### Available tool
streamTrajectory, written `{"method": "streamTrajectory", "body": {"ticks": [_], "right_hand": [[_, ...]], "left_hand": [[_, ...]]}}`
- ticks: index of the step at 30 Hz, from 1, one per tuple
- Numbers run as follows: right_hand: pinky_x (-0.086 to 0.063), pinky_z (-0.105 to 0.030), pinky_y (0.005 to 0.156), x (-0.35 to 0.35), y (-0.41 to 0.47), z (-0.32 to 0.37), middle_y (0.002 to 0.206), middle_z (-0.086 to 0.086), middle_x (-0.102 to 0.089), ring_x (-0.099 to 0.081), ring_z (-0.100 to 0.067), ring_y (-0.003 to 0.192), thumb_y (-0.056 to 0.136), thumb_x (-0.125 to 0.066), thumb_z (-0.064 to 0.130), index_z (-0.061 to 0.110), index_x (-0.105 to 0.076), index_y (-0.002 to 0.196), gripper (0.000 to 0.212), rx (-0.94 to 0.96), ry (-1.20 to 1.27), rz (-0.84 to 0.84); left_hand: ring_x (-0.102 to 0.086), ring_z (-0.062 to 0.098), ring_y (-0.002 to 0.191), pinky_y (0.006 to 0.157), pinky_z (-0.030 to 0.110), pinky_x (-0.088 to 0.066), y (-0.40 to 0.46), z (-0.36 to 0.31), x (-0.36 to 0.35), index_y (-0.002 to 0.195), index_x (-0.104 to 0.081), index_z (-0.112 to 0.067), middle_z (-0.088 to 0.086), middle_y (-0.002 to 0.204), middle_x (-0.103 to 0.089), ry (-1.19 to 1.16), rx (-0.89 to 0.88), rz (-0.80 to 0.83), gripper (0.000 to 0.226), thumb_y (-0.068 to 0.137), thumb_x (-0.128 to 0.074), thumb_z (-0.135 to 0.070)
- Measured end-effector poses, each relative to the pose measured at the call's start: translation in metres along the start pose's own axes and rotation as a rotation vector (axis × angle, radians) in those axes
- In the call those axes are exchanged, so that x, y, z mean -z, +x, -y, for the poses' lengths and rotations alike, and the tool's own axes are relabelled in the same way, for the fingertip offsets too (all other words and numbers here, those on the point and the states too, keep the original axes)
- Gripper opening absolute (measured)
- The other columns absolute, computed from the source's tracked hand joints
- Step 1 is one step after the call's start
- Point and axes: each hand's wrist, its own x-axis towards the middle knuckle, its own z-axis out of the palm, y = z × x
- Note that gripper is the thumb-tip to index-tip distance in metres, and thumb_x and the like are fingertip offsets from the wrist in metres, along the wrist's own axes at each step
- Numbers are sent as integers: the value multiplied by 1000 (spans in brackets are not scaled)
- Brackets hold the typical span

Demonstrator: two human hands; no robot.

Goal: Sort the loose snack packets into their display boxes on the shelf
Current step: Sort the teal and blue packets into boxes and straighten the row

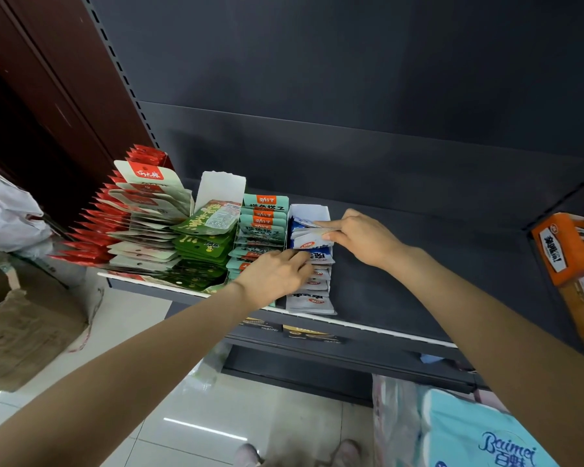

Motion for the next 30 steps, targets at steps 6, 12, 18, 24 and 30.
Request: {"method": "streamTrajectory", "body": {"ticks": [6,12,18,24,30], "right_hand": [[-42,-34,82,0,0,-1,91,-1,-38,-46,-17,85,100,-38,35,35,-39,140,40,12,1,-6],[-41,-34,81,0,0,-2,87,1,-35,-45,-17,85,99,-39,37,36,-39,140,41,23,-9,5],[-39,-33,79,0,1,-3,80,4,-31,-44,-17,84,99,-39,37,37,-39,140,41,38,-10,5],[-38,-32,75,0,1,-2,79,4,-31,-43,-17,83,100,-39,36,37,-39,140,40,46,-18,0],[-41,-34,78,0,1,-1,83,1,-33,-45,-18,84,100,-39,36,36,-38,140,41,49,-32,4]], "left_hand": [[-61,20,64,49,29,-50,2,7,-1,76,-69,-16,8,102,-64,30,7,142,26,57,-86,-20],[-64,33,94,49,34,-51,6,7,7,119,-30,-15,19,126,-53,-37,-26,211,54,78,-61,3],[-47,32,128,62,39,-57,1,11,7,131,-46,-18,16,152,-28,14,-80,283,42,91,-54,-6],[-63,25,100,65,36,-50,6,11,22,143,-34,-20,2,151,-26,-69,-18,354,49,98,-42,-38],[-60,23,103,64,35,-48,7,11,26,141,-33,-21,2,147,-28,-36,5,390,56,93,-50,-44]]}}
